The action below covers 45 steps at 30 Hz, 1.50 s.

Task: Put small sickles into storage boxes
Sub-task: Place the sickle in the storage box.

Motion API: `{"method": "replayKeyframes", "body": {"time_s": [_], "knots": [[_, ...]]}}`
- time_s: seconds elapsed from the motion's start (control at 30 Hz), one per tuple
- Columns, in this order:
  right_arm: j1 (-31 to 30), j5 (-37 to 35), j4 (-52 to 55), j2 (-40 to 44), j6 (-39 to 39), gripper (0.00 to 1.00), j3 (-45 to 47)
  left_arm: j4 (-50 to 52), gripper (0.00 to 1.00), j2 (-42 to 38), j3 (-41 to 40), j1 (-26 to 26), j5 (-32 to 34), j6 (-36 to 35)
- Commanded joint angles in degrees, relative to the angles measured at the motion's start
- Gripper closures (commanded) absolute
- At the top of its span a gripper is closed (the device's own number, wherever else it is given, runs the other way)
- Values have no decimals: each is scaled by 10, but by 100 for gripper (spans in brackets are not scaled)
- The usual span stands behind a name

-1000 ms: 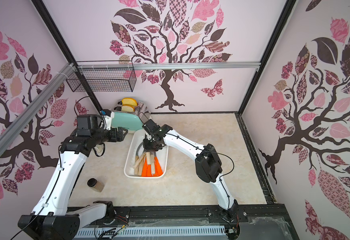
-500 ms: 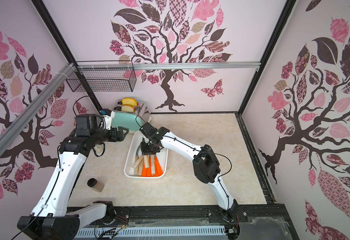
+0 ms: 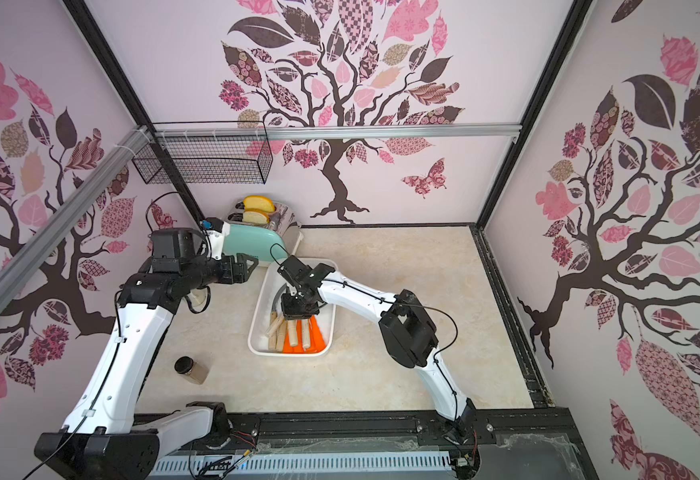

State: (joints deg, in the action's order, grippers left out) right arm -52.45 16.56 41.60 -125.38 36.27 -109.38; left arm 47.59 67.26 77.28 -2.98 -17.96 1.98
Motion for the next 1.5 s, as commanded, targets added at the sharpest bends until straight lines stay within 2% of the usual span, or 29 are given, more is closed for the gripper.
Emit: {"method": "replayKeyframes", "body": {"time_s": [0.0, 0.83, 1.33, 1.47], "knots": [[-2, 4, -11, -11, 7, 100, -4, -7, 18, -9, 4, 2, -9, 0], [-2, 8, -21, -42, 11, 100, 5, -9, 18, -5, 6, 2, -14, 2], [-2, 10, -30, -49, 15, 87, 10, -8, 18, -11, 7, 2, -13, 2], [-3, 9, -30, -48, 15, 79, 9, -7, 18, -12, 9, 2, -14, 2]]}}
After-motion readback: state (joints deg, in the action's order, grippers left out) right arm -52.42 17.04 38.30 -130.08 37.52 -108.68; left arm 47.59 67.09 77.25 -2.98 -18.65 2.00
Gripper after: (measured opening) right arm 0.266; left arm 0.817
